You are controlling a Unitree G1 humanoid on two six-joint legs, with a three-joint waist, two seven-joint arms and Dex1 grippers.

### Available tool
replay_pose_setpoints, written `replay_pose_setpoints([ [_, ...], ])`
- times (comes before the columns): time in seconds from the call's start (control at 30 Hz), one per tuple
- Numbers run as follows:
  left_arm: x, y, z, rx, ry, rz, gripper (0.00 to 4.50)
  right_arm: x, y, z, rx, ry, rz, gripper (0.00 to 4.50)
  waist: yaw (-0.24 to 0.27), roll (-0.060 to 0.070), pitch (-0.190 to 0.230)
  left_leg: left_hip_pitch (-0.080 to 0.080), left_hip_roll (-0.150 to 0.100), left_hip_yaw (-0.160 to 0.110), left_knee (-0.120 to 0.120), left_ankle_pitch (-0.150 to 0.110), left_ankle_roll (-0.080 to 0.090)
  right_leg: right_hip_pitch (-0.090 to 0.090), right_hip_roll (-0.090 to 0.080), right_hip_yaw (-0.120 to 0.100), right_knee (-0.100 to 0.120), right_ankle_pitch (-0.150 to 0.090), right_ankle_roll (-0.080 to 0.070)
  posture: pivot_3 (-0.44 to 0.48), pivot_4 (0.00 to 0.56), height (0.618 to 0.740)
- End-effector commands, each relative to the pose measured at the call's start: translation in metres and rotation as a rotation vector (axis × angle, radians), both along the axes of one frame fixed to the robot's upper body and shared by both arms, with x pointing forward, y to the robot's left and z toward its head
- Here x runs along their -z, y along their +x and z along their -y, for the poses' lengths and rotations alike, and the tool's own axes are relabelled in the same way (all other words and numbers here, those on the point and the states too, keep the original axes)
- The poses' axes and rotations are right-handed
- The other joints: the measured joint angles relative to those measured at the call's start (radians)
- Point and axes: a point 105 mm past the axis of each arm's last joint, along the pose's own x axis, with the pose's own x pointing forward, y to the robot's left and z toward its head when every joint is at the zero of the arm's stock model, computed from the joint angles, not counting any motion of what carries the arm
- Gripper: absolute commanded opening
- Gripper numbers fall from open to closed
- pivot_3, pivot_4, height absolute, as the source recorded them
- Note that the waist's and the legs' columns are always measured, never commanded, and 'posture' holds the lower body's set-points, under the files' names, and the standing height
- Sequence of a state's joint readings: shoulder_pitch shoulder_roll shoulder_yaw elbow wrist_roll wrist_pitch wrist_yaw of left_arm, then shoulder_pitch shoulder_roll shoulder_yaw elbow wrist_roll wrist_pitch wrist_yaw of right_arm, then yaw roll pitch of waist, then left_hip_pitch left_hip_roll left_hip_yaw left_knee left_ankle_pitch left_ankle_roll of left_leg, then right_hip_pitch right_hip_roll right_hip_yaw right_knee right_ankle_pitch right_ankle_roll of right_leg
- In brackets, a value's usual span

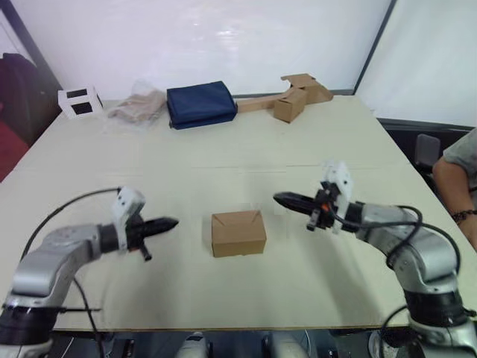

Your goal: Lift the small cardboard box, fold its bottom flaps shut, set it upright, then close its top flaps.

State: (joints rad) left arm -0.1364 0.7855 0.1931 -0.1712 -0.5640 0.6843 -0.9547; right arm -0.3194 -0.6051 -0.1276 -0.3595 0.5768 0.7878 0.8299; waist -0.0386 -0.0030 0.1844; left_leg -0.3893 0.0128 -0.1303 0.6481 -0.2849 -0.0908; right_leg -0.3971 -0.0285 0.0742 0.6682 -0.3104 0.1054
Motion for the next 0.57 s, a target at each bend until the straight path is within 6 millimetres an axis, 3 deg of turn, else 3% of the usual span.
replay_pose_setpoints([
  [0.03, -0.008, -0.018, -0.001, 0.028, -0.039, -0.040, 0.07, 0.009, -0.013, 0.019, 0.016, -0.066, -0.030, 0.00, 0.000, 0.000, 0.000, 0.001, 0.000, 0.000, 0.000, 0.000, 0.000, 0.000, 0.000, 0.000, 0.000, 0.000, 0.000, 0.000, 0.150, 0.740],
  [0.1, -0.003, -0.035, 0.004, 0.071, -0.082, -0.122, 0.07, 0.030, -0.017, 0.037, 0.064, -0.161, -0.093, 0.00, -0.002, 0.000, 0.000, 0.001, 0.000, 0.000, -0.001, -0.001, 0.001, 0.001, 0.000, 0.000, -0.002, 0.000, 0.000, 0.000, 0.150, 0.740],
  [0.17, -0.002, -0.037, 0.003, 0.047, -0.087, -0.136, 0.07, 0.038, -0.022, 0.042, 0.055, -0.195, -0.116, 0.00, -0.004, 0.000, 0.000, 0.000, 0.000, 0.002, -0.002, -0.002, 0.003, 0.001, 0.000, 0.001, -0.003, 0.000, 0.000, 0.000, 0.150, 0.740],
  [0.37, 0.000, -0.033, -0.002, -0.016, -0.096, -0.104, 0.07, 0.045, -0.019, 0.054, 0.090, -0.174, -0.139, 0.00, -0.005, 0.000, 0.000, 0.011, 0.001, 0.003, -0.002, -0.001, 0.002, 0.008, 0.001, 0.002, -0.001, 0.000, -0.001, 0.000, 0.150, 0.740],
  [0.57, 0.003, -0.031, 0.003, -0.016, -0.097, -0.091, 0.07, 0.046, -0.017, 0.052, 0.096, -0.167, -0.139, 0.00, -0.003, 0.000, 0.000, 0.010, 0.001, 0.003, -0.002, -0.002, 0.002, 0.008, 0.000, 0.002, -0.002, 0.000, 0.000, 0.000, 0.150, 0.740],
])
